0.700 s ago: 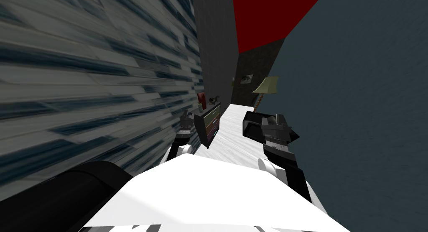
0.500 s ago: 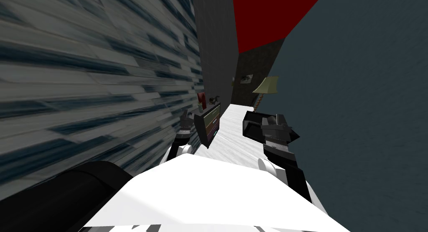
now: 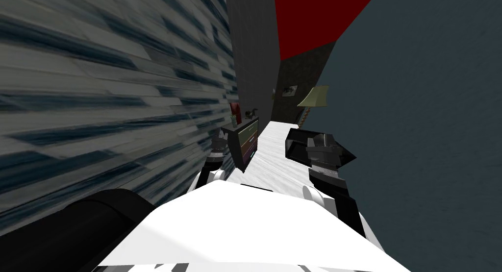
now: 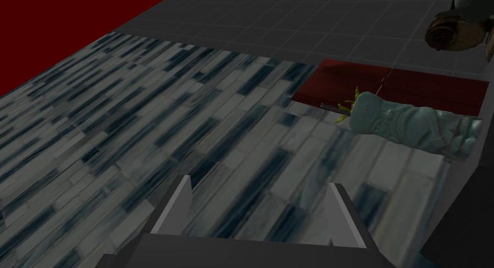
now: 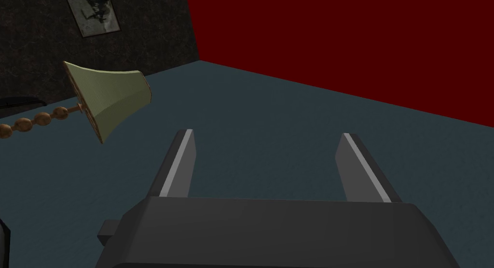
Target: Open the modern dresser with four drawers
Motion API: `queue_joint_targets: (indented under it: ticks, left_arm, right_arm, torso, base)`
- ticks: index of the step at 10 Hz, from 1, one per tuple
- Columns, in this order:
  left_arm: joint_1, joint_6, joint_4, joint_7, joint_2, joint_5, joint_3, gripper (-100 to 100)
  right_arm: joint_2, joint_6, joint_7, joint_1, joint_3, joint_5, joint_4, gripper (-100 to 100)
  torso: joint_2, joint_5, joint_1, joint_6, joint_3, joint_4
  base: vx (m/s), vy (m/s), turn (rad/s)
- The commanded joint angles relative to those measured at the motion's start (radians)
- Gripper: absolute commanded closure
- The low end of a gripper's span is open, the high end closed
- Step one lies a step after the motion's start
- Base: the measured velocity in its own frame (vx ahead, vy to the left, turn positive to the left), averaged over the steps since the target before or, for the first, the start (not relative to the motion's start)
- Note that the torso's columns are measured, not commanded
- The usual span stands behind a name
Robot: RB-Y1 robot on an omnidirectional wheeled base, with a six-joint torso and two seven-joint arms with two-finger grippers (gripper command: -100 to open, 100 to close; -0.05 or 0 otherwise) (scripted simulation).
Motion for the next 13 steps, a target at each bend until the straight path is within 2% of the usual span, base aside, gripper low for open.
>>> queue_joint_targets:
  ticks: [1, 2, 3, 4, 5, 7, 13]
  left_arm:
    - [0.000, 0.000, 0.000, 0.000, 0.000, 0.000, 0.000, 0]
    - [0.000, 0.000, 0.000, 0.000, 0.000, 0.000, 0.000, 0]
    - [-0.004, 0.008, 0.009, -0.001, 0.043, 0.000, 0.001, -100]
    - [-0.007, 0.013, 0.015, -0.001, 0.058, 0.000, 0.001, -100]
    - [-0.013, 0.024, 0.029, -0.003, 0.083, 0.001, 0.002, -100]
    - [-0.027, 0.051, 0.061, -0.006, 0.107, 0.002, 0.005, -100]
    - [-0.070, 0.130, 0.155, -0.015, 0.091, 0.004, 0.013, -100]
  right_arm:
    - [0.000, 0.000, 0.000, 0.000, 0.000, 0.000, 0.000, 0]
    - [0.000, 0.000, 0.000, 0.000, 0.000, 0.000, 0.000, 0]
    - [0.000, 0.000, 0.000, 0.000, 0.000, 0.000, 0.000, 0]
    - [0.000, 0.000, 0.000, 0.000, 0.000, 0.000, 0.000, 0]
    - [0.000, 0.000, 0.000, 0.000, 0.000, 0.000, 0.000, 0]
    - [0.000, 0.000, 0.000, 0.000, 0.000, 0.000, 0.000, 0]
    - [0.000, 0.000, 0.000, 0.000, 0.000, 0.000, 0.000, 0]
  torso:
    - [0.074, 0.000, 0.000, 0.000, -0.148, 0.074]
    - [0.148, 0.000, 0.000, 0.000, -0.295, 0.148]
    - [0.221, 0.000, 0.000, 0.000, -0.443, 0.221]
    - [0.253, 0.000, 0.000, 0.000, -0.513, 0.254]
    - [0.262, 0.000, 0.000, 0.000, -0.533, 0.263]
    - [0.263, -0.001, -0.002, 0.000, -0.539, 0.267]
    - [0.268, 0.000, 0.001, 0.000, -0.536, 0.269]
  base:
    - [0.000, 0.000, 0.000]
    - [0.000, 0.000, 0.000]
    - [0.047, -0.008, -0.008]
    - [0.071, -0.011, -0.009]
    - [0.096, -0.027, -0.016]
    - [0.164, -0.063, -0.020]
    - [0.186, -0.055, -0.021]
